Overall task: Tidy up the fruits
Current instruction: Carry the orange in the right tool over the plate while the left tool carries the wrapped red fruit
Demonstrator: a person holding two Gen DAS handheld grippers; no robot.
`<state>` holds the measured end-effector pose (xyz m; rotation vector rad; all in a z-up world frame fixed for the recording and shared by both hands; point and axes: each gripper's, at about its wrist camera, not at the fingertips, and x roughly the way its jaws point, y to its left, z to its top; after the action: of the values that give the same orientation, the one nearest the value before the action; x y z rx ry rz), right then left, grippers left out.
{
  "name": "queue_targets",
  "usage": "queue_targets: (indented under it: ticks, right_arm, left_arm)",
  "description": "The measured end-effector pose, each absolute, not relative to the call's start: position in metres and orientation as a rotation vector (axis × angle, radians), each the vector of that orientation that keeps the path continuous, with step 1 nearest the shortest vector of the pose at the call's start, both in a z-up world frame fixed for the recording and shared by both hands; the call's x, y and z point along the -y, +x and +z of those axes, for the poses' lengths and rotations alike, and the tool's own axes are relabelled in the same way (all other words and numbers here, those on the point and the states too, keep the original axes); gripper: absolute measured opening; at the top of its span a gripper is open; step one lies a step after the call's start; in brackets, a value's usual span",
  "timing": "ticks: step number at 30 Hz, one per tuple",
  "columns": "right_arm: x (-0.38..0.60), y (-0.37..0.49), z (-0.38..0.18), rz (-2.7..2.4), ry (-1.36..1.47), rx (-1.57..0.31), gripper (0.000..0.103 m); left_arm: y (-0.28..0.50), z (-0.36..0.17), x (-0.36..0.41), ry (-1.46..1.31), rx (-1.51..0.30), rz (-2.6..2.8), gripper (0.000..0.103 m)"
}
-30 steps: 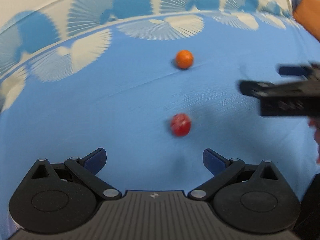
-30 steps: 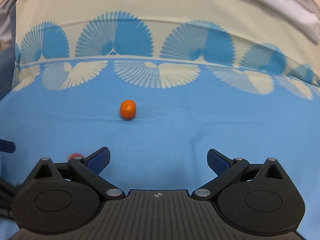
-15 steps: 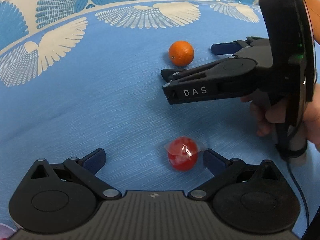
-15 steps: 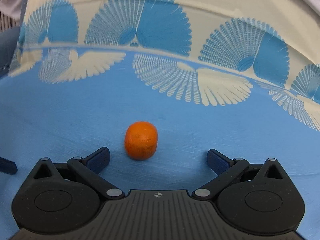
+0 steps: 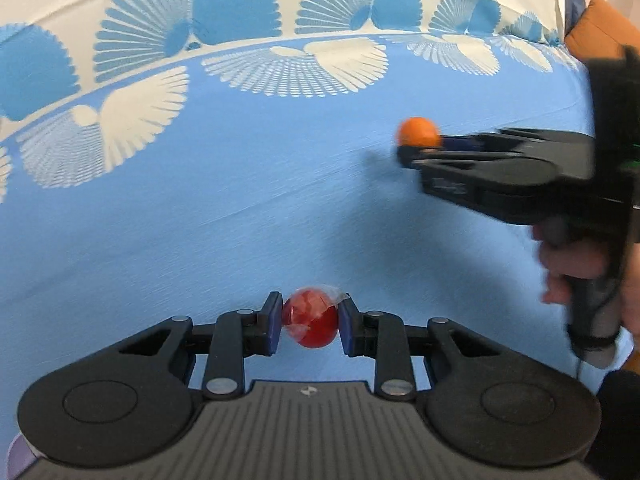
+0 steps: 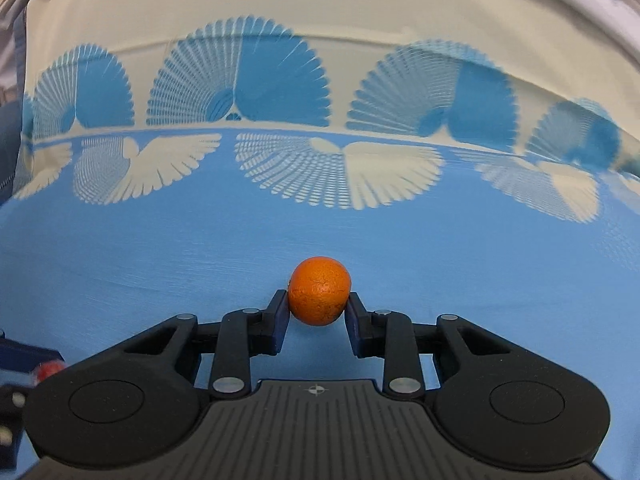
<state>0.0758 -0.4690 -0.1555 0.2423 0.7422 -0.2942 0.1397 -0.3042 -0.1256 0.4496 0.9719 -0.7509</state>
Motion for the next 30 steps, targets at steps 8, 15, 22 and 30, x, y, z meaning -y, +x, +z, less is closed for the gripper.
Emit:
queue_targets:
  ticks: [8, 15, 22, 30]
  right_arm:
    - [0.412, 0.006, -0.090, -0.244, 0.247, -0.696, 0.032]
    - [0.333, -0.041, -0.037, -0.109, 0.278, -0.659, 0.032]
    - [0.253, -0.078, -0.011, 0.042, 0.252, -0.686, 0.032]
    - [0.193, -0.108, -0.011, 0.122, 0.189, -0.764, 0.032]
  left_arm:
    - [0.106, -0.081, 0.234, 0.451, -1.013, -0.617, 0.032]
    - [0.070, -0.034, 0.143, 0.398, -1.014, -0.483, 0.032]
    - [0.034, -0.001, 0.062, 0.287, -1.009, -0.390, 0.032]
    - [0.002, 0.009, 0.003, 0.189, -1.011, -0.336, 0.032]
